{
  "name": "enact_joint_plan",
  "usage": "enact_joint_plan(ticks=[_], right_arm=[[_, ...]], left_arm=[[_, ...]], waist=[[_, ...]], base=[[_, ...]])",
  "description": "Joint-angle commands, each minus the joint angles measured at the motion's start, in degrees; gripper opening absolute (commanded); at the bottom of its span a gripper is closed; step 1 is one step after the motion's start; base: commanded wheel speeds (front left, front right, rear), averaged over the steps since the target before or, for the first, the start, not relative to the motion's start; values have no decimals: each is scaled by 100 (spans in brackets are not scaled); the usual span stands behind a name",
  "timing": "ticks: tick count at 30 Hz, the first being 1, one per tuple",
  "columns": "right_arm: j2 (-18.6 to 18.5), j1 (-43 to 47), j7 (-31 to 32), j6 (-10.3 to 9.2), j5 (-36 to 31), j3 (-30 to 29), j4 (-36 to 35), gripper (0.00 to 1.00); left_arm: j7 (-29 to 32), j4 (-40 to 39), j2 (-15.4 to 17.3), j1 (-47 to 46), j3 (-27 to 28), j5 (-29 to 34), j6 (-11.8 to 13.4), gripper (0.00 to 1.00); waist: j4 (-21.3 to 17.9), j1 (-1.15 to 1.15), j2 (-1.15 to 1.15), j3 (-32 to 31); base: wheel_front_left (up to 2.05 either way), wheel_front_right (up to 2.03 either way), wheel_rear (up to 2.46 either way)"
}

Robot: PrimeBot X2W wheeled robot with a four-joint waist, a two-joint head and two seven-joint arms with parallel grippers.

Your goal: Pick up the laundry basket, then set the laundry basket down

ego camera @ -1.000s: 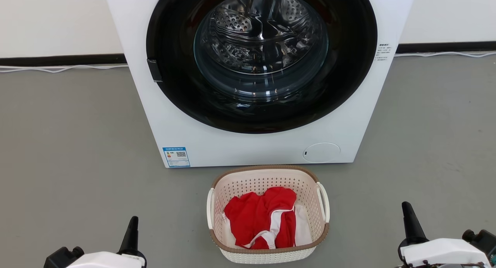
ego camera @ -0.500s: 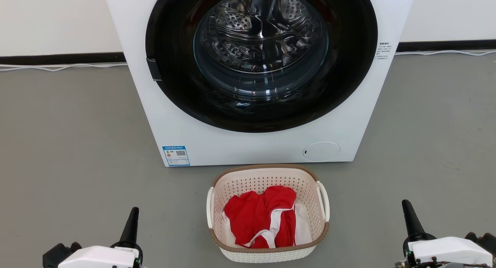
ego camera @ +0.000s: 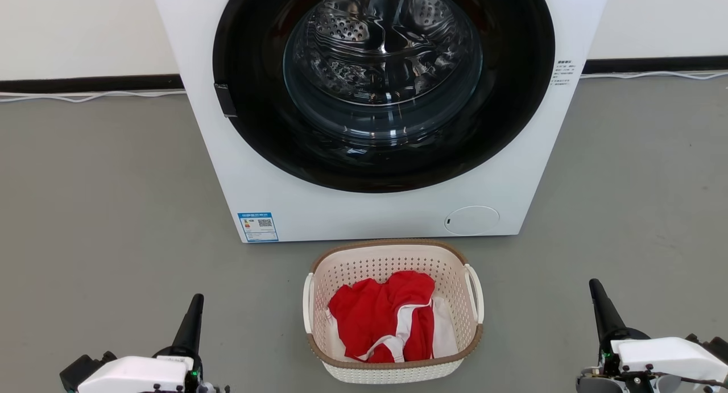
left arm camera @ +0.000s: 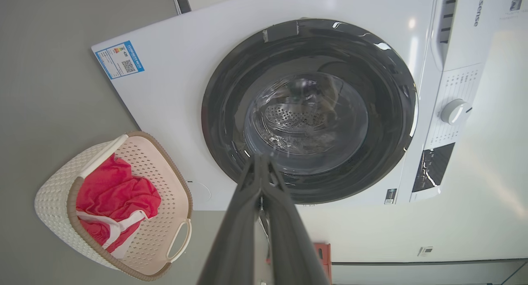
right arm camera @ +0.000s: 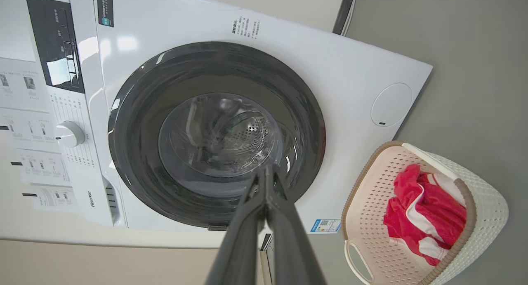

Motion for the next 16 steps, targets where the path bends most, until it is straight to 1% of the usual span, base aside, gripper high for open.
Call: enact_joint_plan(ticks=[1, 16], right_arm=[[-58, -265, 83, 35, 250, 94, -190, 0], [-62, -324, 315, 39, 1291, 85, -314, 0]], left_arm=[[58, -217, 63, -342, 164, -199, -63, 0], [294, -375, 64, -397, 217, -1004, -123, 0]], waist=[[0, 0, 0, 3], [-4, 0, 0, 31]], base=[[0, 0, 0], [0, 0, 0]])
